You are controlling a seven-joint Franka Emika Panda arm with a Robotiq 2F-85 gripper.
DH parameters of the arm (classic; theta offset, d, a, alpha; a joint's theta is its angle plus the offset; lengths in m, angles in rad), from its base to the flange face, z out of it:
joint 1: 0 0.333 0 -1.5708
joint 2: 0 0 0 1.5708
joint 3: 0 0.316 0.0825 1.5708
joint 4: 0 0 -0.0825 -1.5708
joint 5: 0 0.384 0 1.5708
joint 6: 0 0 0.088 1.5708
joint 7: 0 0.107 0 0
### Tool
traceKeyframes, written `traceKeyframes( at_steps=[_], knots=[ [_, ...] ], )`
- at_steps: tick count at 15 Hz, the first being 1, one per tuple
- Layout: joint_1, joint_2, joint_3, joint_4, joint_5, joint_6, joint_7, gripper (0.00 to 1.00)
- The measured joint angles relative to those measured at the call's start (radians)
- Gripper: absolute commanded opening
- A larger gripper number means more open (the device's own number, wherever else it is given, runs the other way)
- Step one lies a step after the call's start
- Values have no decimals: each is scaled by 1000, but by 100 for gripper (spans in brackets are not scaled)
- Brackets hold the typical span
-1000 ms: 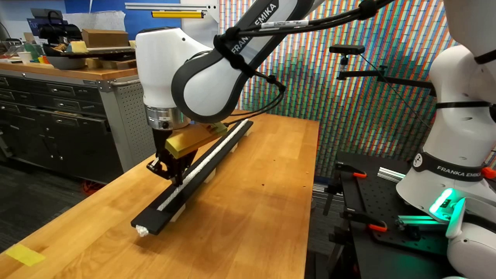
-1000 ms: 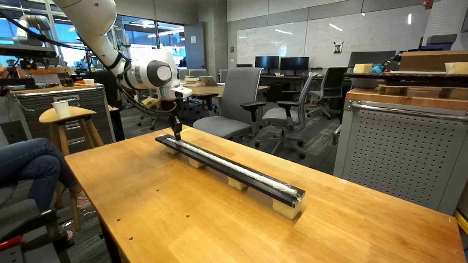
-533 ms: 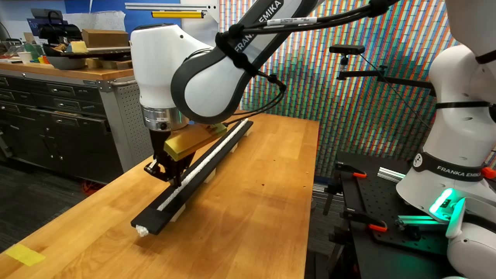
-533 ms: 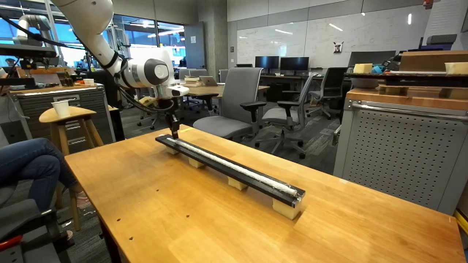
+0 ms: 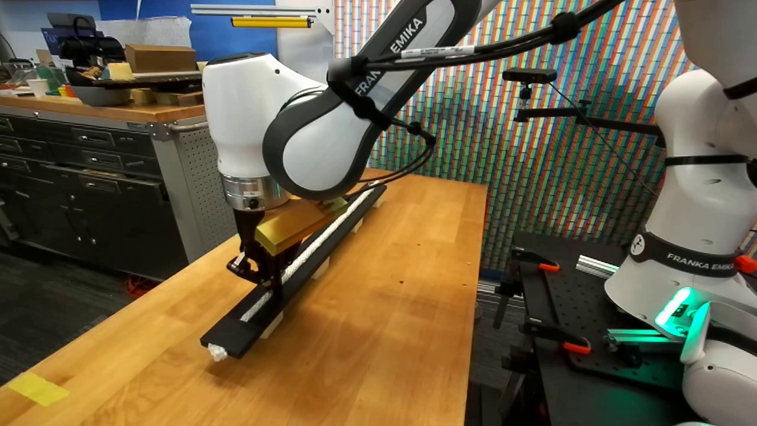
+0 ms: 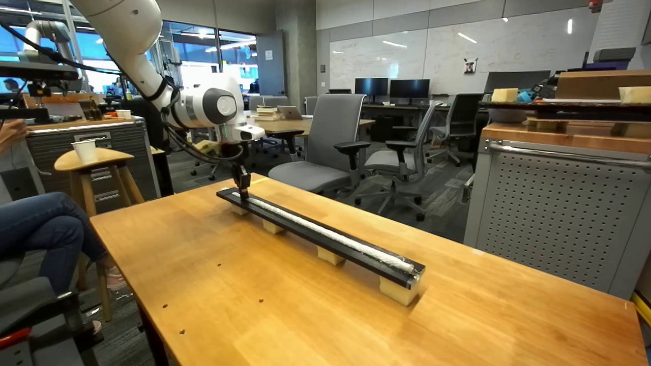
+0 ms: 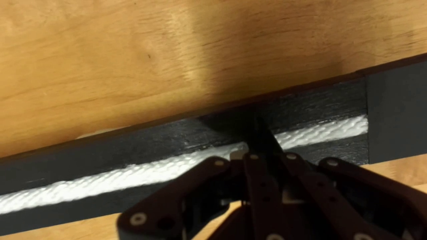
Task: Put the rope in the groove then press down on the rope
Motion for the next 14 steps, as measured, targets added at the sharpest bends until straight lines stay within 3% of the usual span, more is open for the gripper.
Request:
traceKeyframes(
  at_steps=[14],
  knots=[
    [-39,3,-17,2,2,-1,38,9]
  ],
)
